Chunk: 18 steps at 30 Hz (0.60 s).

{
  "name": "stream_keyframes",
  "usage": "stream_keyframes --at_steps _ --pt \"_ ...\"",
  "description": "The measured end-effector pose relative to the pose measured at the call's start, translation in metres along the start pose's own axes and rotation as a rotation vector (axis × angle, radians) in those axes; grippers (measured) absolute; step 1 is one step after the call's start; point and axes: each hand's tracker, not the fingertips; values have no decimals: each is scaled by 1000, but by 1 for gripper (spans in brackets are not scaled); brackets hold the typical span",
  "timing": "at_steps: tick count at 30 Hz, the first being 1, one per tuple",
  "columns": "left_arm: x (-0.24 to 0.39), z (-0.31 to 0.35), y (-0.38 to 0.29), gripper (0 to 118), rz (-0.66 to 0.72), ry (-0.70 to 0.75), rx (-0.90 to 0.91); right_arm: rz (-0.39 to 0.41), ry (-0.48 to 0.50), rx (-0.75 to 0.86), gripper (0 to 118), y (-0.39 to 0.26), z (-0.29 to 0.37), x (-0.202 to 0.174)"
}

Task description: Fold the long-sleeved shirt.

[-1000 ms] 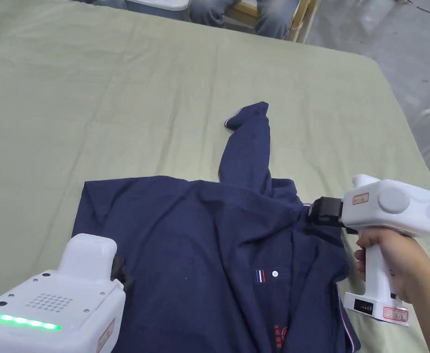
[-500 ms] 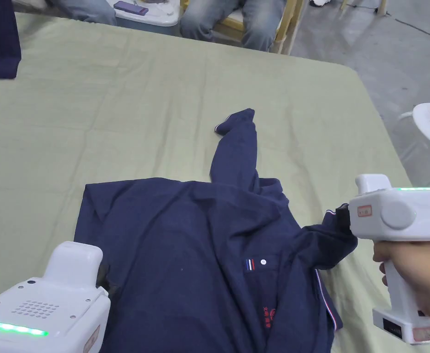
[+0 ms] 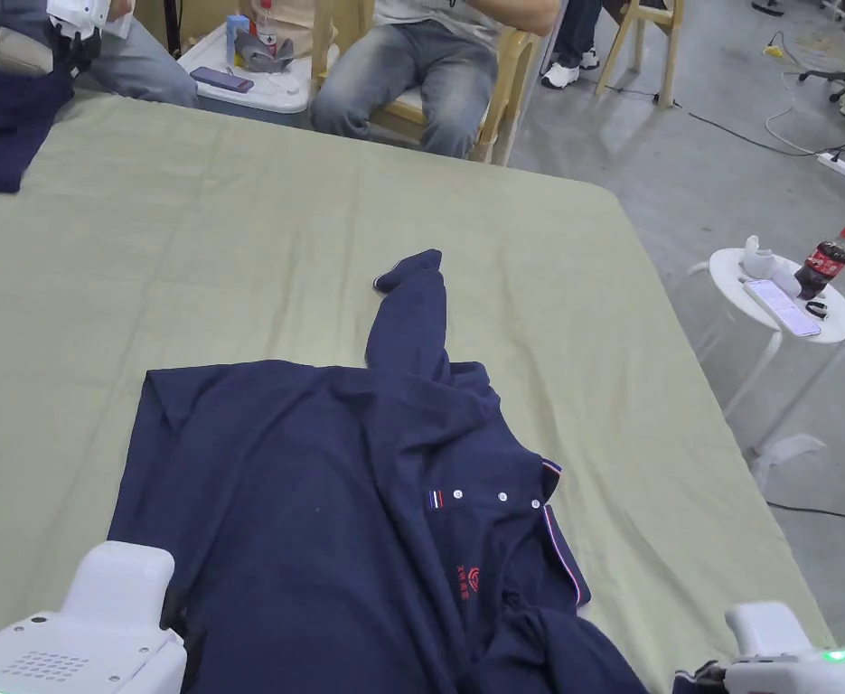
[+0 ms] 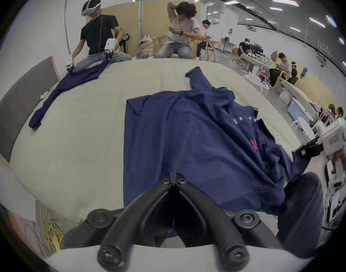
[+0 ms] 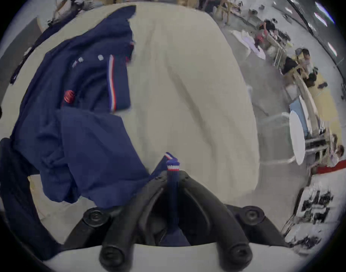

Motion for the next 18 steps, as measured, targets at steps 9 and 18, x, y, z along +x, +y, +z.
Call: stream_keyframes --at_steps 9,18 --pt "14 13 13 0 -22 2 39 -126 99 399 116 24 75 -15" --pt "47 12 27 0 -66 -24 121 -79 213 573 21 12 98 -113"
